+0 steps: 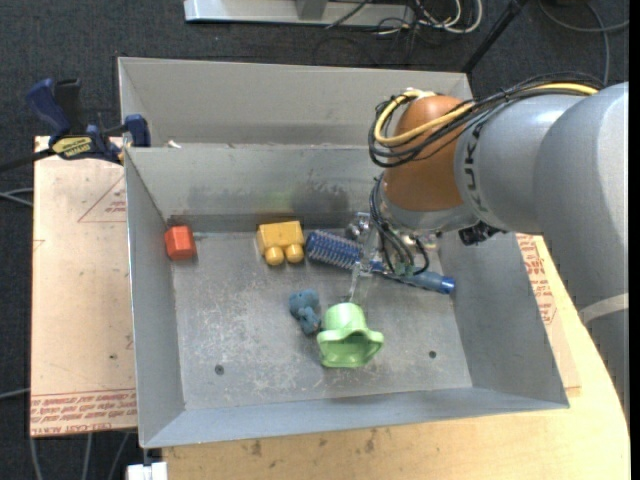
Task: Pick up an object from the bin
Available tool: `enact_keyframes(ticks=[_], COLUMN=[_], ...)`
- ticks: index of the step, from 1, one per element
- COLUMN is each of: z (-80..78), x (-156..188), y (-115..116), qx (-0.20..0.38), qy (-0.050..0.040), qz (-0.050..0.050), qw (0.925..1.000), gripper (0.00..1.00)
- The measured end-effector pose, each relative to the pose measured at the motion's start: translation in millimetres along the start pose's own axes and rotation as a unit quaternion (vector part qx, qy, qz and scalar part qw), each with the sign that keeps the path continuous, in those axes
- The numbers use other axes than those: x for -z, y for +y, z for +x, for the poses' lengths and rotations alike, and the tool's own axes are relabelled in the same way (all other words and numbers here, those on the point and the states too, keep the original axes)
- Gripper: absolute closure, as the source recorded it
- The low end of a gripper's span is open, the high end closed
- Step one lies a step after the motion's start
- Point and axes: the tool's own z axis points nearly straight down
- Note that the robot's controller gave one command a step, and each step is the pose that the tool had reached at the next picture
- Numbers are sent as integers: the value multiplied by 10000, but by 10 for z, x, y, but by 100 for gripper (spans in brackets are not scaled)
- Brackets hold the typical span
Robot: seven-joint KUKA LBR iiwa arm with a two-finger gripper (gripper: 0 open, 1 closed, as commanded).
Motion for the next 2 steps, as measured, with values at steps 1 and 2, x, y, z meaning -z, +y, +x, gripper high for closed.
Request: enact_keyframes(ticks=[1, 2], z=[-10, -157], x=[30, 1755], y=[6, 285], qx=[3, 24], qy=[-17, -69], qz=[-5, -16], qw=[10000, 10000], gripper=[100, 100])
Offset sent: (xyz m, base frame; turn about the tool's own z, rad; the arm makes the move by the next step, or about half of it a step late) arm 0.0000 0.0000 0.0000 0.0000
